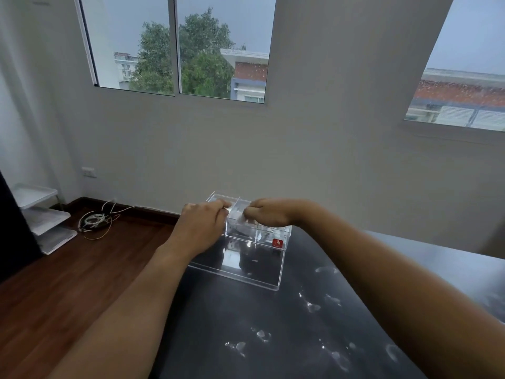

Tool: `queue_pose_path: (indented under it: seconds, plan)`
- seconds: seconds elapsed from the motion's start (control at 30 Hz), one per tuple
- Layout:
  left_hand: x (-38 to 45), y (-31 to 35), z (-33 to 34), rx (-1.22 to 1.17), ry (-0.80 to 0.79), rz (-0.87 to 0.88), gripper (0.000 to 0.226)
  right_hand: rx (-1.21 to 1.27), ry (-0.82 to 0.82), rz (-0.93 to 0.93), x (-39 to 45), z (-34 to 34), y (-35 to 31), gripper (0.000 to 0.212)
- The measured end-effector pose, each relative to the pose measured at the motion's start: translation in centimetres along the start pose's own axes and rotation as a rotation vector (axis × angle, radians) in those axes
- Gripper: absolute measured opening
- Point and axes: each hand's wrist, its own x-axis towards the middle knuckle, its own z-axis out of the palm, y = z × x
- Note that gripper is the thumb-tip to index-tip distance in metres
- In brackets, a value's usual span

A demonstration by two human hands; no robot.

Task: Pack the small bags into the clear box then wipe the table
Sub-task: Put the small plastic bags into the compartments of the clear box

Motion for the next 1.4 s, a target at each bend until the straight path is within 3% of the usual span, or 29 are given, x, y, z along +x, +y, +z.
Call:
queue_pose_path:
  seconds: [0.1,0.27,0.37,0.57,0.8,1.03,1.13,1.27,1.4]
  plan:
    - [0.1,0.3,0.0,0.0,0.044,0.013,0.046,0.049,0.138,-0.029,-2.2,-0.1,0.7,0.052]
    - [-0.1,1.3,-0.4,0.012,0.212,0.044,0.035,-0.096,0.344,-0.033,-8.1,-1.2,3.4,0.056]
    - [-0.2,2.9,-0.8,0.037,0.313,0.089,0.031,-0.112,0.385,0.048,-13.4,-1.8,6.6,0.055]
    - [-1.0,9.6,-0.5,0.079,0.386,0.388,0.024,-0.008,0.389,0.26,-24.8,-1.6,13.0,0.053]
    - [-2.2,19.3,3.0,0.042,0.094,0.653,0.027,-0.135,0.323,0.494,-34.0,1.3,17.6,0.047]
    - [0.0,27.1,9.3,-0.035,-0.28,0.613,0.038,-0.11,0.285,0.492,-36.7,4.3,18.8,0.053]
    - [0.9,29.4,11.6,-0.004,-0.363,0.587,0.042,-0.093,0.281,0.466,-36.4,5.2,18.5,0.058]
    - [1.4,31.0,13.5,0.107,-0.465,0.56,0.051,-0.207,0.342,0.434,-35.8,5.8,17.8,0.049]
    - [2.0,31.4,14.2,0.115,-0.386,0.571,0.039,-0.286,0.354,0.463,-35.1,5.8,17.6,0.039]
